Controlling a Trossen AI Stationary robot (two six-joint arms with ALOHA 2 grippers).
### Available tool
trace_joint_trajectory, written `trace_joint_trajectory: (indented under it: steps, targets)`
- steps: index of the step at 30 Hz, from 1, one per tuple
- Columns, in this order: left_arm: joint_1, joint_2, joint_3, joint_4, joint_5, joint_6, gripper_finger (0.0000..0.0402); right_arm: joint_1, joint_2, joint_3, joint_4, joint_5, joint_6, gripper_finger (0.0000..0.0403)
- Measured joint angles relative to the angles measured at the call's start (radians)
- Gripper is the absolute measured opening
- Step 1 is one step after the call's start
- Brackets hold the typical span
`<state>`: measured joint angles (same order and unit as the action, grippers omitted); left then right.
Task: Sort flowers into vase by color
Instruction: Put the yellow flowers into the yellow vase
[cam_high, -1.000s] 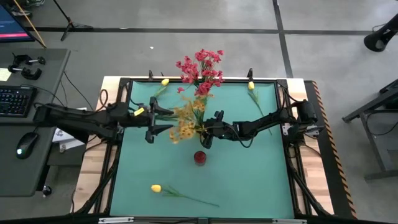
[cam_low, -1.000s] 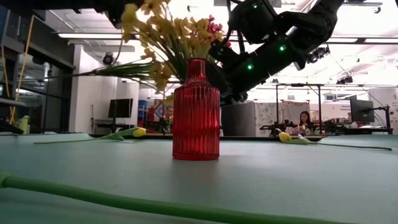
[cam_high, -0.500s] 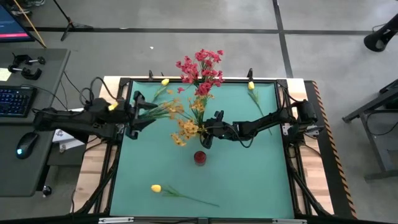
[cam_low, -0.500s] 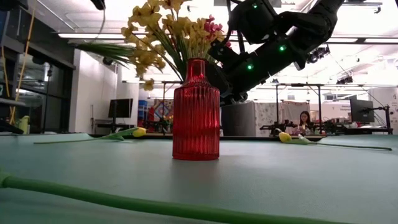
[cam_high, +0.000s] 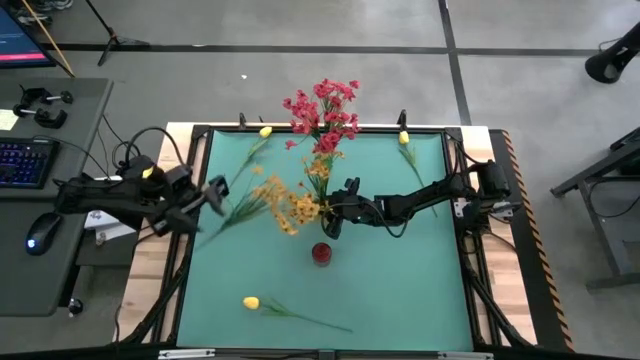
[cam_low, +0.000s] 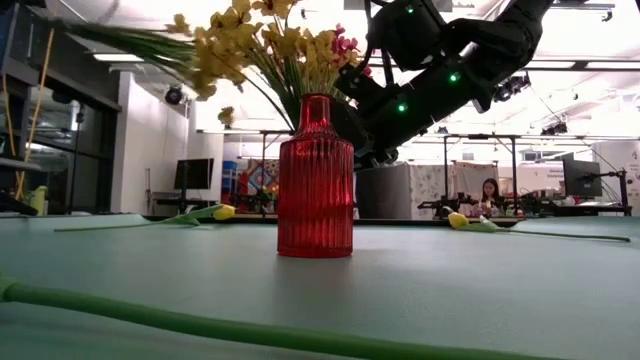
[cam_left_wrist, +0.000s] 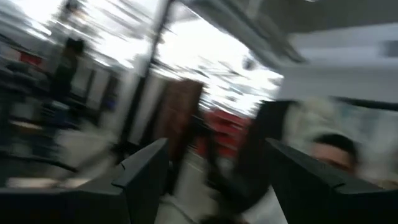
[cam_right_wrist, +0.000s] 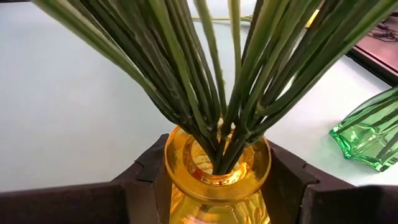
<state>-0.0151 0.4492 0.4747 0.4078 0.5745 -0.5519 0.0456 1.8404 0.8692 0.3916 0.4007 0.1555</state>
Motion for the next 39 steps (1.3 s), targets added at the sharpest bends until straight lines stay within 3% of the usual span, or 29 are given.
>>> trace_joint_trajectory:
  steps: [6, 15, 27, 34, 39]
  targets:
    - [-0.04, 0.029, 0.0, -0.005, 0.203, -0.047, 0.0251, 0.0, 0.0, 0.0, 0.0, 0.0, 0.0, 0.0159]
    - [-0.148, 0.137, 0.0, -0.201, 0.201, -0.047, 0.025, 0.0, 0.0, 0.0, 0.0, -0.001, 0.0, 0.016]
    - [-0.176, 0.292, -0.001, -0.541, 0.049, -0.068, 0.025, 0.0, 0.001, -0.002, 0.021, -0.009, -0.001, 0.0188]
    - [-0.176, 0.363, -0.001, -0.871, -0.283, -0.113, 0.025, 0.0, 0.002, -0.002, 0.035, -0.01, -0.003, 0.019]
    - [-0.176, 0.44, -0.001, -1.053, -0.451, -0.227, 0.025, 0.0, 0.002, -0.002, 0.036, -0.01, -0.003, 0.0191]
